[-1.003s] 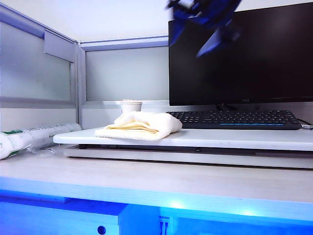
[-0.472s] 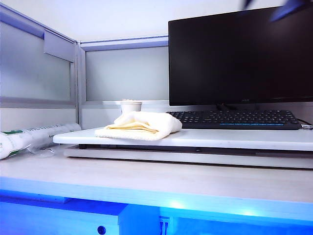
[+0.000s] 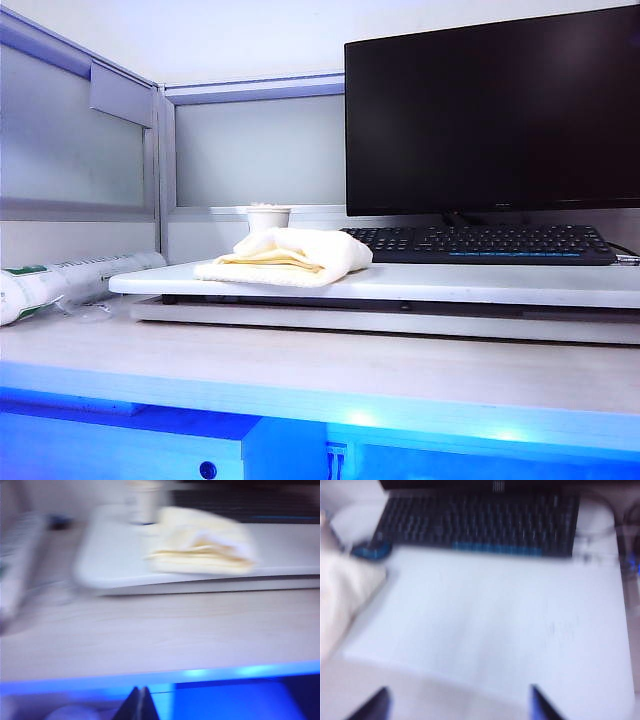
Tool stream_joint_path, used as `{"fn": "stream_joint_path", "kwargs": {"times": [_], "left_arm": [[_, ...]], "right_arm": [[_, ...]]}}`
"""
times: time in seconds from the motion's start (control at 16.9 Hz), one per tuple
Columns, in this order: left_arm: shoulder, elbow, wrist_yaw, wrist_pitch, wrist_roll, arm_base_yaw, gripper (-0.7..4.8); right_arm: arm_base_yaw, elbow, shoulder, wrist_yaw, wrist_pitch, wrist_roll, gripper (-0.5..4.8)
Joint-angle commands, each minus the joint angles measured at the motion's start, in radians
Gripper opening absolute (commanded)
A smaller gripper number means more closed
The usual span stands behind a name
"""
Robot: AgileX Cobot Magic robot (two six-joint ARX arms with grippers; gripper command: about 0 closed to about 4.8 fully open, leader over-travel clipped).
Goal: Wipe the tabletop with a clean cloth to remove dust and stains.
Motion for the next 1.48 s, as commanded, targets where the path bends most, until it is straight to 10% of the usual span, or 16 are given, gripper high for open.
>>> {"fn": "stream_joint_path", "kwargs": {"times": [0.06,0.59,0.83,1.48], "left_arm": [[0.000,0.001,-0.141,-0.029,-0.003,0.001,-0.06],[0.000,0.001,-0.204,-0.045,-0.003,0.001,-0.06],[0.000,0.001,-0.196,-0.044,-0.003,0.000,-0.06],[0.000,0.001,-0.196,-0.044,-0.003,0.001,-0.06]], "right_arm": [[-0.002,-0.124,-0.141,-0.005,0.020,-0.003,3.23],[-0.002,-0.455,-0.584,-0.004,-0.028,0.084,2.07],[-0.001,-0.519,-0.747,0.007,-0.010,0.133,-0.14],[0.000,-0.707,-0.820,0.044,0.058,0.132,-0.06]]}}
